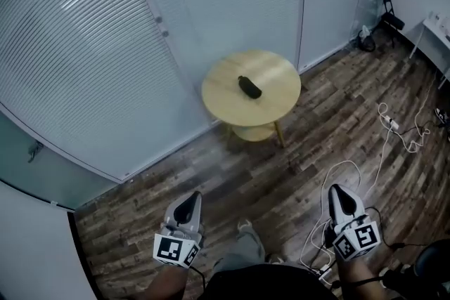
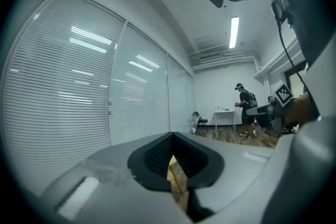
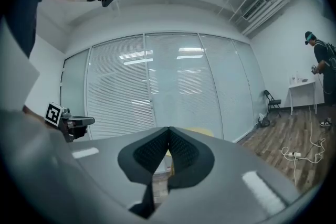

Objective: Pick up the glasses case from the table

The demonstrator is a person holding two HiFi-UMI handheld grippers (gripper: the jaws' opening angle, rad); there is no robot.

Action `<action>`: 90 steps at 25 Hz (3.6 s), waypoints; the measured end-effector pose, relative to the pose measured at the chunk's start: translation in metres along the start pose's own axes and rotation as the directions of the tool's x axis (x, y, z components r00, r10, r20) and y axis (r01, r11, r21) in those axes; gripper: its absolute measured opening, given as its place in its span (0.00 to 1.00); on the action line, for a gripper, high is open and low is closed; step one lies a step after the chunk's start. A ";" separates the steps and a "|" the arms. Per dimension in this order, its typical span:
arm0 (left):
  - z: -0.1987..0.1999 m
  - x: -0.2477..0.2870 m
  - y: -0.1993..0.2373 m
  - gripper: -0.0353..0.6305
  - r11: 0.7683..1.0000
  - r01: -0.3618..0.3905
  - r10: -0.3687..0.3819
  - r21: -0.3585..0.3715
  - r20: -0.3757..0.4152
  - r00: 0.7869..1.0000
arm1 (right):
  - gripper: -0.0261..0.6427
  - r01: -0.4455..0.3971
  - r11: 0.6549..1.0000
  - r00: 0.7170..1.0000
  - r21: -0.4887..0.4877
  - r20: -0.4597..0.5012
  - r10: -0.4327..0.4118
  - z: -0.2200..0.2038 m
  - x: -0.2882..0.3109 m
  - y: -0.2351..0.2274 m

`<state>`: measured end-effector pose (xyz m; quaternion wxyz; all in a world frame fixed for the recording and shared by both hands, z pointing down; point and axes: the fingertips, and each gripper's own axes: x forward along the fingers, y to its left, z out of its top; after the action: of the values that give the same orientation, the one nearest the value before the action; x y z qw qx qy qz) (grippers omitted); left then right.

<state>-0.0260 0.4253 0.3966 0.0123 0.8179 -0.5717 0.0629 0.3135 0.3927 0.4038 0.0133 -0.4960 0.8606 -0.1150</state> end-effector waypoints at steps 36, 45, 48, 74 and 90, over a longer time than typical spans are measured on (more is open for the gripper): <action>0.042 0.351 0.272 0.06 0.999 -0.035 0.036 -0.039 0.030 0.999 | 0.05 -0.159 0.987 0.987 -0.004 0.005 0.159 0.070 0.488 -0.071; 0.056 0.440 0.280 0.06 1.000 -0.003 0.003 -0.011 0.020 1.000 | 0.05 -0.160 0.985 0.987 0.062 -0.023 0.162 0.067 0.563 -0.112; 0.047 0.458 0.296 0.06 1.000 0.011 -0.011 -0.024 0.003 1.000 | 0.05 -0.160 0.986 0.986 0.050 -0.046 0.163 0.061 0.587 -0.109; -0.034 0.614 0.380 0.06 0.977 0.211 -0.214 -0.040 -0.146 0.966 | 0.43 -0.080 0.987 0.939 -0.142 -0.342 0.027 -0.041 0.706 -0.116; -0.081 0.668 0.373 0.06 0.982 0.172 -0.186 -0.082 -0.220 0.958 | 0.58 -0.124 0.990 0.862 -0.073 -0.502 0.071 -0.171 0.734 -0.141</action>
<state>-0.1563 -0.3200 0.5360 0.1083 0.8531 -0.4917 0.1365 0.0373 -0.2728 0.6673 -0.2287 -0.4052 0.8636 -0.1939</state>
